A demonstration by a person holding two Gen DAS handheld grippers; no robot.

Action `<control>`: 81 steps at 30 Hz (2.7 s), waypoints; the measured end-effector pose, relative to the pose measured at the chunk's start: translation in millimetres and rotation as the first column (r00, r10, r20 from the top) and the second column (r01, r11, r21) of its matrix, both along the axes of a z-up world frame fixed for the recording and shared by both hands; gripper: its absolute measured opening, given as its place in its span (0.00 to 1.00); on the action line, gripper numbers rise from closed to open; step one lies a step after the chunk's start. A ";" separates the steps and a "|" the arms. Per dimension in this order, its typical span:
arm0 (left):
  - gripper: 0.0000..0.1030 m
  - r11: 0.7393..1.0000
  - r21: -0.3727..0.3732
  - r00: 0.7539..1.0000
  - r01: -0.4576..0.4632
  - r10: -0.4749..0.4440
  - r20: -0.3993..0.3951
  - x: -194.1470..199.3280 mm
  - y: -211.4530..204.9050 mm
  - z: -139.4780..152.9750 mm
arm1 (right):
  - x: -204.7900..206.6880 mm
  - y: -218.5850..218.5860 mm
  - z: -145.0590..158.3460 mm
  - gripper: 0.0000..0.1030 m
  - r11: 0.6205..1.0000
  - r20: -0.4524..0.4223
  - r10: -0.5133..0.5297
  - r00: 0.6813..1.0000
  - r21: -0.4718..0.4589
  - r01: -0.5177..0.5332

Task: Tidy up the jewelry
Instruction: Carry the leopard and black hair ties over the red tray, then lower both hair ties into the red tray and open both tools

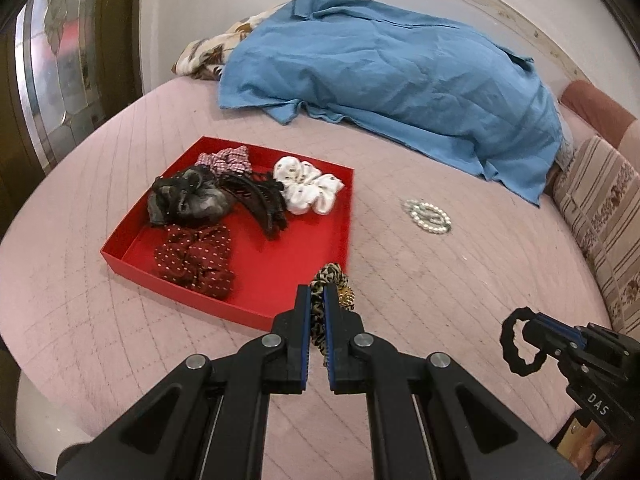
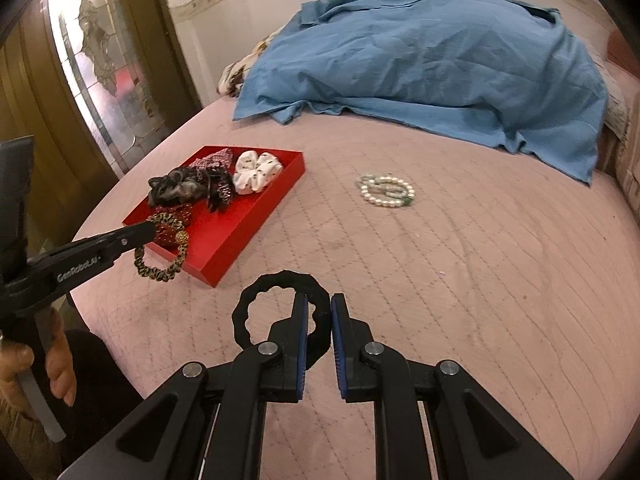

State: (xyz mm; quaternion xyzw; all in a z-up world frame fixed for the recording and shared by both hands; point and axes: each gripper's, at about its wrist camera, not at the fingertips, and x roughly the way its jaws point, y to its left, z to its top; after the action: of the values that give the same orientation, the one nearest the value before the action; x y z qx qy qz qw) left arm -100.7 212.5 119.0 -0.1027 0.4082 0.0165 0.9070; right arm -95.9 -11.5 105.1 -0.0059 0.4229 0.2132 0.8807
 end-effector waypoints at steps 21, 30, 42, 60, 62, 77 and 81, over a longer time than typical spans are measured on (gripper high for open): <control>0.06 0.990 -0.138 0.998 -0.037 0.030 -0.056 52.6 74.2 -52.4 | 55.6 102.5 -4.9 0.12 0.989 -0.003 0.145 0.989 -0.036 -0.145; 0.06 0.979 -0.187 0.995 -0.084 0.072 -0.069 57.0 94.3 -58.2 | 82.6 141.9 -14.1 0.12 0.980 -0.022 0.193 0.981 -0.050 -0.194; 0.06 0.973 -0.207 0.992 -0.099 0.081 -0.096 58.8 99.2 -63.7 | 117.7 182.9 -46.2 0.12 0.964 -0.079 0.237 0.968 -0.102 -0.244; 0.07 0.977 -0.187 0.991 -0.106 0.090 -0.094 57.7 100.2 -62.1 | 126.1 188.9 -73.0 0.13 0.967 -0.137 0.216 0.967 -0.109 -0.231; 0.11 0.975 -0.197 0.992 -0.105 0.089 -0.088 57.3 99.3 -61.7 | 125.7 189.4 -72.3 0.14 0.966 -0.139 0.221 0.965 -0.105 -0.237; 0.46 0.971 -0.234 0.999 -0.046 0.050 0.011 45.7 91.0 -45.4 | 112.5 169.8 -38.2 0.36 0.977 -0.069 0.199 0.978 -0.064 -0.203; 0.50 0.981 -0.190 0.999 -0.045 0.049 0.015 43.0 83.5 -42.6 | 109.3 150.3 -34.1 0.38 0.982 -0.063 0.172 0.983 -0.069 -0.176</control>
State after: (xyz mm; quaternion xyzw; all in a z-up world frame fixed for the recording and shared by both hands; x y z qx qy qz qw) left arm -57.8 296.0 76.5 -0.1985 0.3964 -0.0021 0.8964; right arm 13.4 138.8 71.1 -0.0694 0.4533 0.2736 0.8455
